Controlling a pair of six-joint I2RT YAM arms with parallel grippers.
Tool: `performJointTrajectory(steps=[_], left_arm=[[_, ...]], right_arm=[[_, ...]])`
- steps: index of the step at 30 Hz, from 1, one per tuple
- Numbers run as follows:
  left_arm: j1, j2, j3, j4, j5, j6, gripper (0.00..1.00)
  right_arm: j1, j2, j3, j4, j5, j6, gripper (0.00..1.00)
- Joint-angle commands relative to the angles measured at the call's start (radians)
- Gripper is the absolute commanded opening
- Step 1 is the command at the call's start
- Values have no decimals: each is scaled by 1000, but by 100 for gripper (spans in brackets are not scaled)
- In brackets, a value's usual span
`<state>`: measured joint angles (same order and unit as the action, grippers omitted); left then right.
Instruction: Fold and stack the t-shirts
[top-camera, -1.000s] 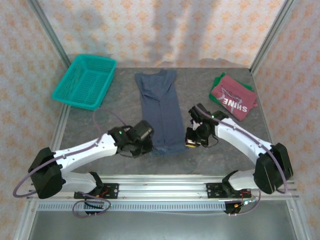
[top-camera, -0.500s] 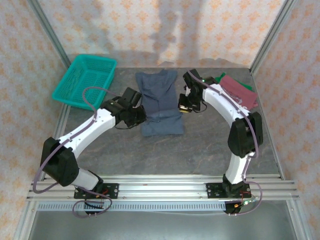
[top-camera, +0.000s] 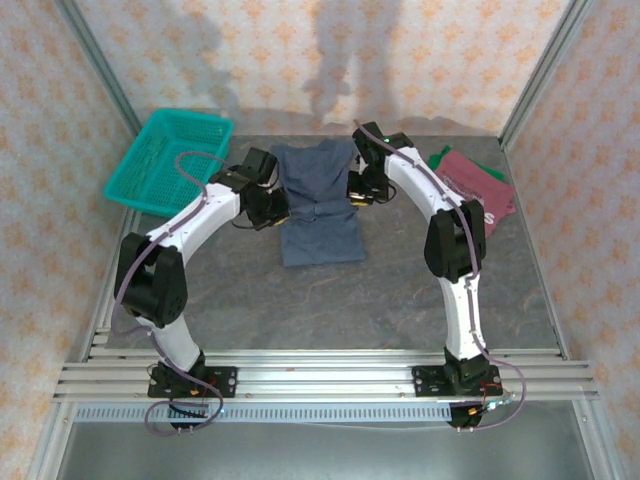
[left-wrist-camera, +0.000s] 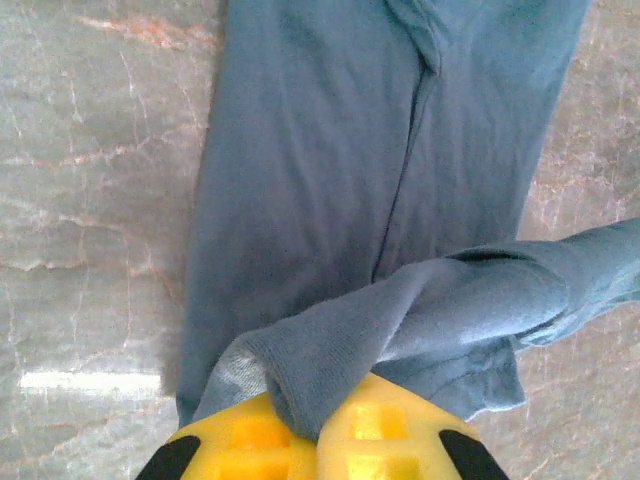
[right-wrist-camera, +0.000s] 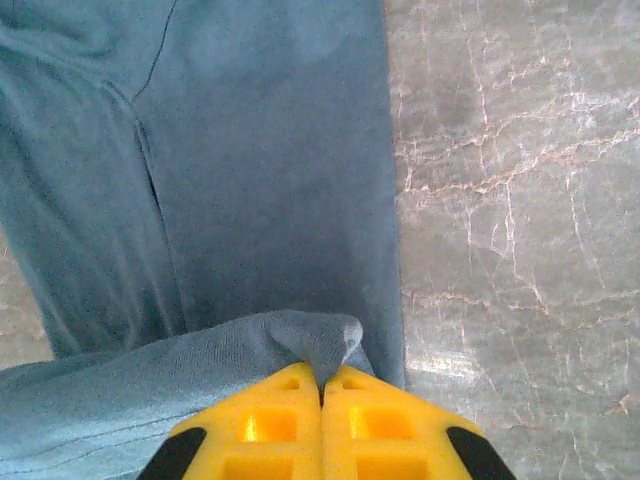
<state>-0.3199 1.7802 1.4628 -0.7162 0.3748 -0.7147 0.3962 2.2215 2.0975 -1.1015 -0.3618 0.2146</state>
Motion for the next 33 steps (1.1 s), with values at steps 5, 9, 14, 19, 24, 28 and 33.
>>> performJointTrajectory(steps=[5,9,14,19,24,28,33], left_arm=[[24,123,118,-49,1,79,0],[40,211,150,-40,-6,88,0],[61,337,268,-47,4,90,4],[101,433,500,-77,10,22,34],[146,437,786,-118,15,-51,55],[165,329,784,-162,-30,-33,61],[153,32,382,-61,-20,-10,68]], right_arm=[[-31,99,107,-77,53,-21,0],[-36,153,135,-55,34,-8,0],[-55,273,269,-36,-24,42,5],[-179,367,410,382,-460,470,32],[-244,245,255,1055,-581,927,61],[-260,70,102,868,-614,738,62],[-257,-196,-252,524,-481,381,62]])
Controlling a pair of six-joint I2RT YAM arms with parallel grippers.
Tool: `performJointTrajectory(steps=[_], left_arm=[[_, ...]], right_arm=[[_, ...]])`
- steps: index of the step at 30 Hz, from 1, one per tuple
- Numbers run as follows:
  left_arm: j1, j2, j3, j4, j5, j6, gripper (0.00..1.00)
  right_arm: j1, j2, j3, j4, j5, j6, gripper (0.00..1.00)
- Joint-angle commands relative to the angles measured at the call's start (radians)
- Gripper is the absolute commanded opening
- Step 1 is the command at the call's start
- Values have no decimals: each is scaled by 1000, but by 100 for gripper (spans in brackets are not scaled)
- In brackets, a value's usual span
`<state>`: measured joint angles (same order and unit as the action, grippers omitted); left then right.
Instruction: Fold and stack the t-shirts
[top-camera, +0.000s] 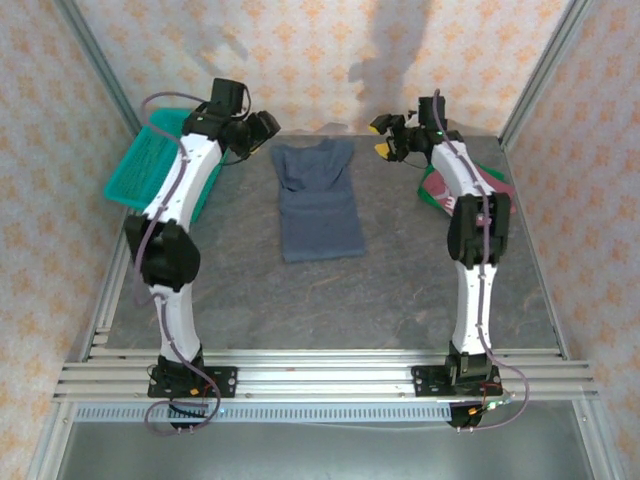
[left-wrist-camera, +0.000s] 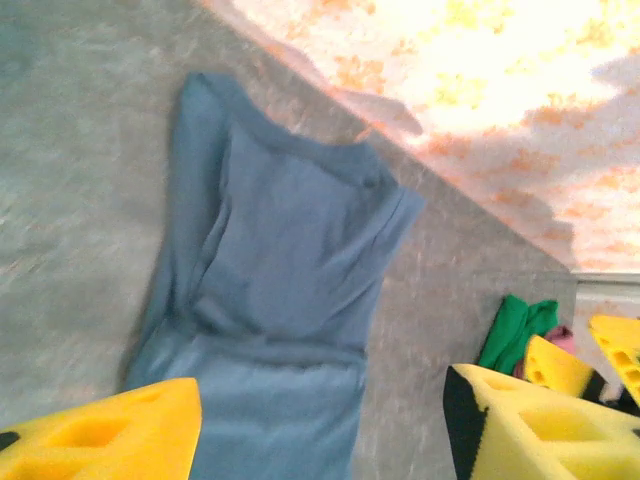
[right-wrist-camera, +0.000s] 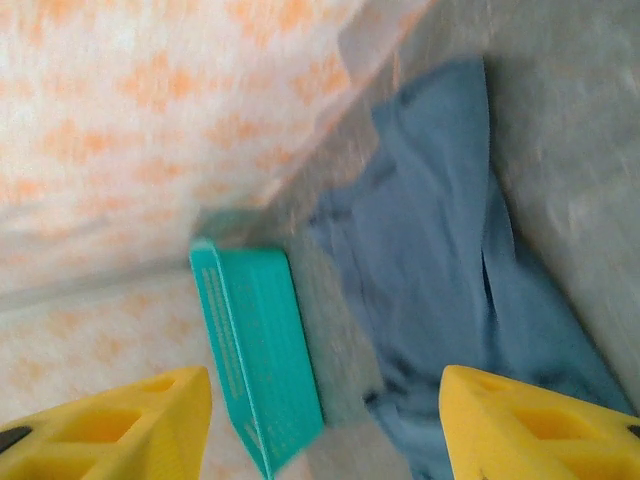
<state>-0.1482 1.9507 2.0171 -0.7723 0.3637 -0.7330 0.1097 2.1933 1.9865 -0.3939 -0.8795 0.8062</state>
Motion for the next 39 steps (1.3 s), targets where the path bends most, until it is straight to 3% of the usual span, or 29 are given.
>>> performJointTrajectory(steps=[1,7,13,24,30,39], left_arm=[[-29,-200,-277,31,15,4,68],[-180,-400,-746,169,55,-49,71],[-263,-403,-1015,407,102,-202,70],[-269,-295,-1077,564,79,-291,65],[-267,-210,-1042,522,47,-306,57],[-265,-192,-1052,489,-24,-337,52]], right_arm=[[33,-223,-246,-183,38,-235,62],[97,-399,-730,-54,14,-234,62],[170,-366,-924,155,-25,-128,55],[171,-302,-985,267,-24,-72,49],[171,-272,-938,229,-19,-89,39],[171,-268,-934,214,-21,-94,30]])
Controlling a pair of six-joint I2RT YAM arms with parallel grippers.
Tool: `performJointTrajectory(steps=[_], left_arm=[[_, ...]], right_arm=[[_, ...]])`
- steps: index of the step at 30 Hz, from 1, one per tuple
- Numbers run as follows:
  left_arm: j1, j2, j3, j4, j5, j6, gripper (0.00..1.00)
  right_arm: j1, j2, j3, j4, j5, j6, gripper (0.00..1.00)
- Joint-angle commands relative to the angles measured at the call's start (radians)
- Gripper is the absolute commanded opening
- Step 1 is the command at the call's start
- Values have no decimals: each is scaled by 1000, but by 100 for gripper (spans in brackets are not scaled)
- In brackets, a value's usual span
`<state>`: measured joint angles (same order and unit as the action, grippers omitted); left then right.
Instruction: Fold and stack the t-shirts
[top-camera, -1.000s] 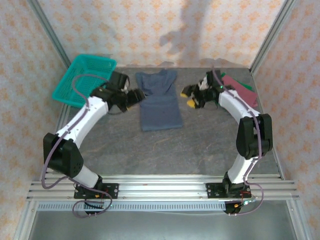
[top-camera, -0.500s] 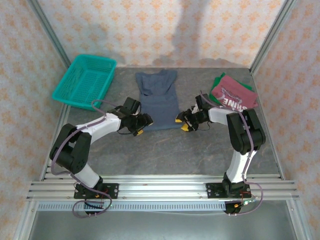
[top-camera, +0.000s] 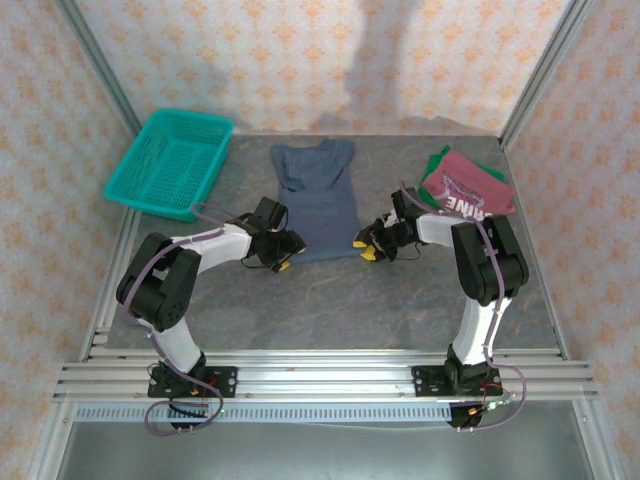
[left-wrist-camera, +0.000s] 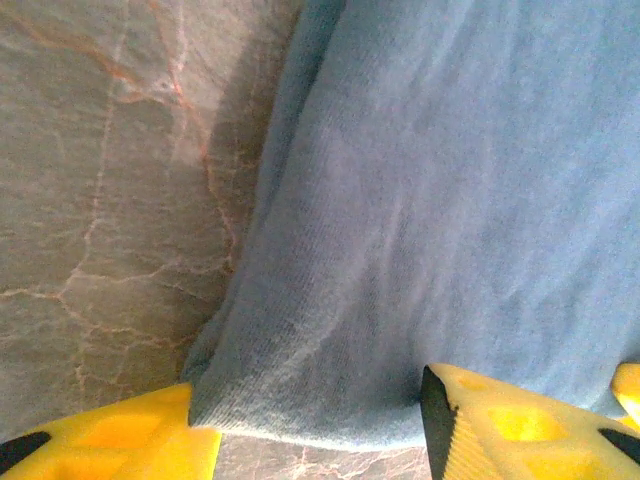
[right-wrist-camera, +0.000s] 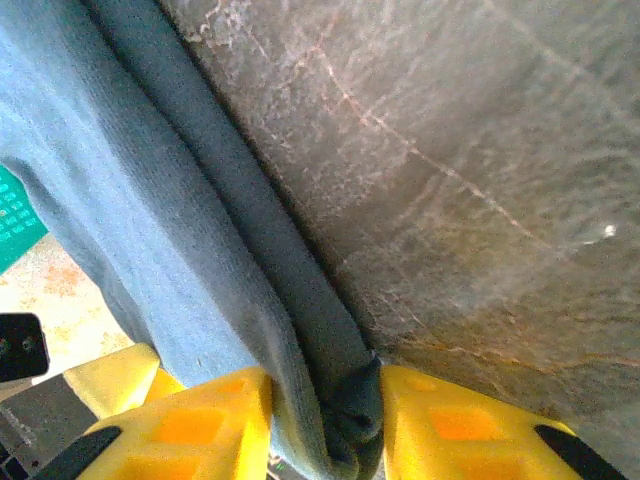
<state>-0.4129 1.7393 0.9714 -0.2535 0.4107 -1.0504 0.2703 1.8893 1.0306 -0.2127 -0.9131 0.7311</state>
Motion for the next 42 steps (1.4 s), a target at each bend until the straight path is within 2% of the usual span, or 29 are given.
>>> performJointTrajectory(steps=[1,3,5,7,10,15,19,25,29,31,34,36,42], left_arm=[[-1,26,-6,-22,-73,-21,50],[0,52,8,-24,-75,-22,45],[2,74,25,-24,-79,-16,34],[3,93,51,-53,-83,7,16],[-2,69,69,-116,-99,67,0],[-26,-49,15,-221,-121,167,0],[-73,-178,-76,-271,-146,171,0],[-224,-394,-227,-307,-161,53,0],[-325,-508,-276,-347,-181,-50,0],[-343,-571,-270,-385,-198,-82,0],[-339,-649,-235,-421,-210,-96,0],[-317,-651,-191,-419,-169,-75,0],[-171,-560,-10,-464,-71,59,0]], right_arm=[[10,37,22,30,11,-19,28],[10,37,21,29,11,-18,24],[10,34,20,28,10,-17,17],[10,24,20,16,11,-23,7],[14,-14,22,-43,33,-55,0],[22,-123,-44,-112,60,-81,0],[37,-262,-152,-149,88,-61,0],[98,-540,-358,-219,103,36,0],[183,-699,-413,-285,141,100,0],[186,-769,-403,-351,162,100,0],[186,-813,-338,-422,197,79,0],[186,-799,-280,-440,196,72,0],[151,-644,-98,-430,199,8,0]])
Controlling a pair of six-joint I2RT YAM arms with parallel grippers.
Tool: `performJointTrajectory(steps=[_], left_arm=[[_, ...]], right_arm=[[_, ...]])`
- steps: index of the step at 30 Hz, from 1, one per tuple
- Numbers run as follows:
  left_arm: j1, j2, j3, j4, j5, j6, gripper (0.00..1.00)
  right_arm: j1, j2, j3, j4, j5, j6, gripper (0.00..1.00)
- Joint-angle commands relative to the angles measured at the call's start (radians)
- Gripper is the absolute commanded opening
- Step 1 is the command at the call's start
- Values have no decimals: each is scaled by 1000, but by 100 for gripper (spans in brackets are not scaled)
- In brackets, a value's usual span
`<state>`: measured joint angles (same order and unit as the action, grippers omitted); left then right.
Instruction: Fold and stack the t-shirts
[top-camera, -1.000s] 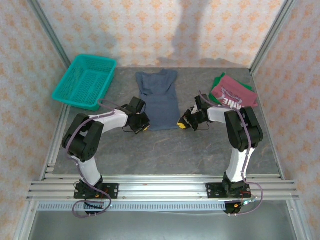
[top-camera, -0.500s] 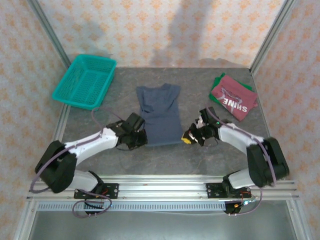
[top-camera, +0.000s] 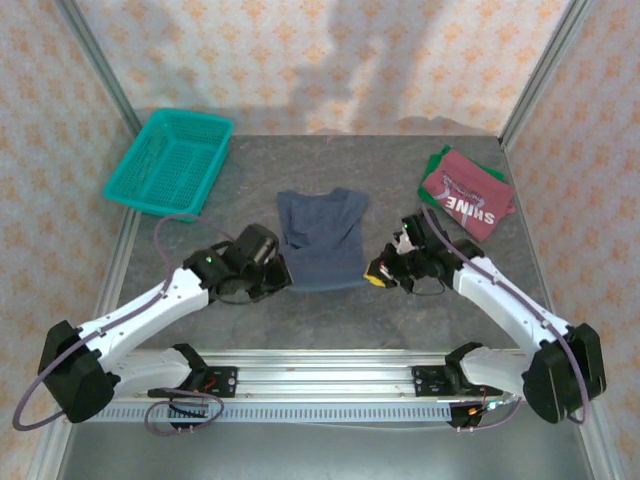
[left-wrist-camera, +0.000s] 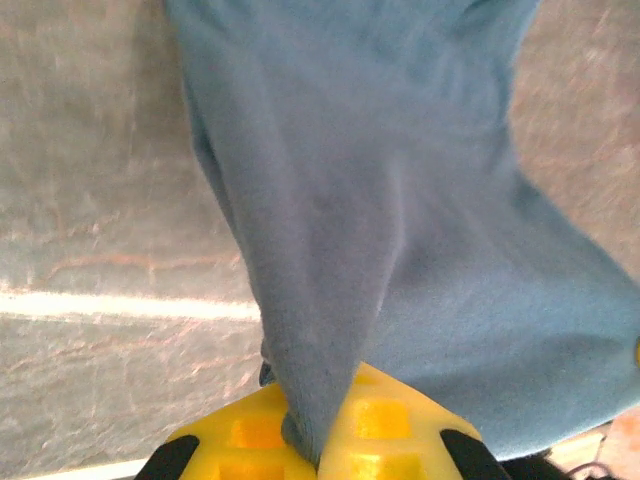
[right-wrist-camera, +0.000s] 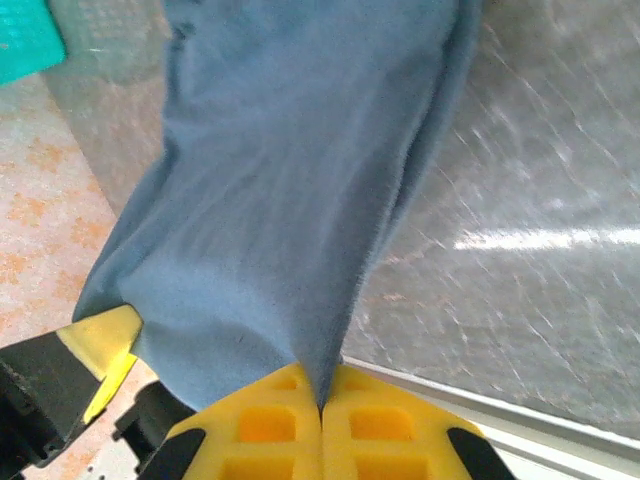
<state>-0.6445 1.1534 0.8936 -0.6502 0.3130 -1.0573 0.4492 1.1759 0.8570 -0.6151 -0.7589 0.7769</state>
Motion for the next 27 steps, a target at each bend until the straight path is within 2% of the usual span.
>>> performJointTrajectory(steps=[1,6,12,27], left_arm=[[95,48,95,-51,57,79,0],[196,224,292,-74,129,190,0],[270,393,454,-74,173,245,0],[400,663,696,-82,199,303,0]], right_arm=[[-39,98,104,-17,40,-44,0],[-97,302,329,-61,20,-145,0],[-162,483,536,-134,9,-230,0],[-220,756,791,-168,-1,-249,0]])
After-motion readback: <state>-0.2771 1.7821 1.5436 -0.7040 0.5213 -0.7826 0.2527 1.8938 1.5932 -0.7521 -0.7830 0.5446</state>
